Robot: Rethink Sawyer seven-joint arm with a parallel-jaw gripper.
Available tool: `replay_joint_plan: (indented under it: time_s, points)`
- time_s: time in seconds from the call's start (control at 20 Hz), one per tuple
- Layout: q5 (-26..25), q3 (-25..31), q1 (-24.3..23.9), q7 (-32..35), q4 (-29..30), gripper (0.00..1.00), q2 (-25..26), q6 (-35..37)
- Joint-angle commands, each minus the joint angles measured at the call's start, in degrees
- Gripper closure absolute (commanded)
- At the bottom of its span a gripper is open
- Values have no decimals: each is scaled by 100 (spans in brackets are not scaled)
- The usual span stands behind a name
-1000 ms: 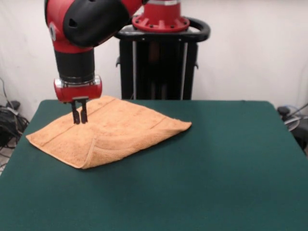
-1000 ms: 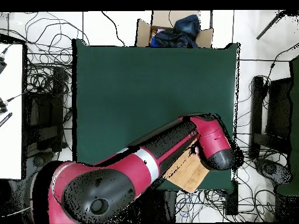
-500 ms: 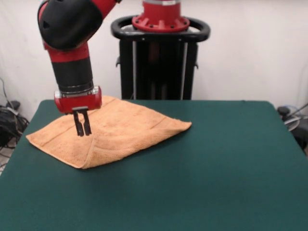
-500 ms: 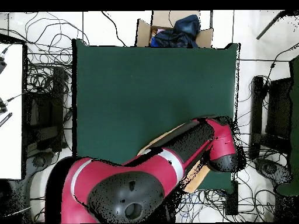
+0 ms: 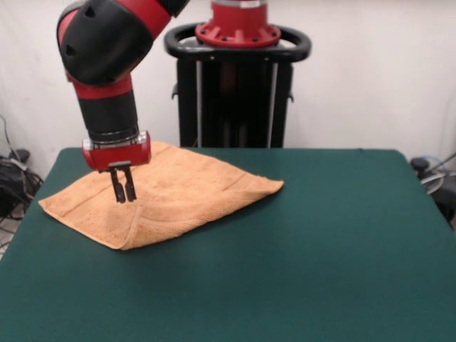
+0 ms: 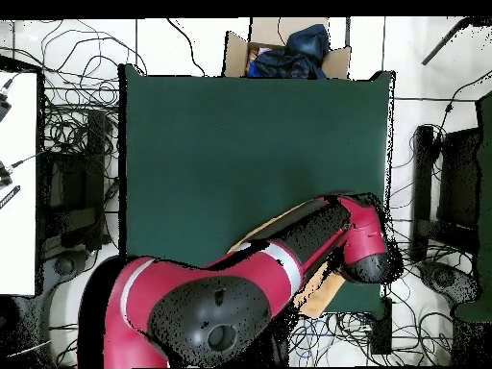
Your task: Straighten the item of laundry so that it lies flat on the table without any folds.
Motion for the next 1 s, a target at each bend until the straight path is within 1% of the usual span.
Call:
replay_joint_plan:
  time_s: [0.05,0.5,0.6,0.8,1.0]
  points:
    - [-211,931,74,88,-574,100,476,-181]
    - [-123,1083,-53,-105,-656,100,537,-127]
    - [-37,1171,-125,-241,-644,100,498,-109]
    - [262,1457,-377,-748,-535,100,293,-122]
    - [272,1585,-461,-870,-466,100,195,-131]
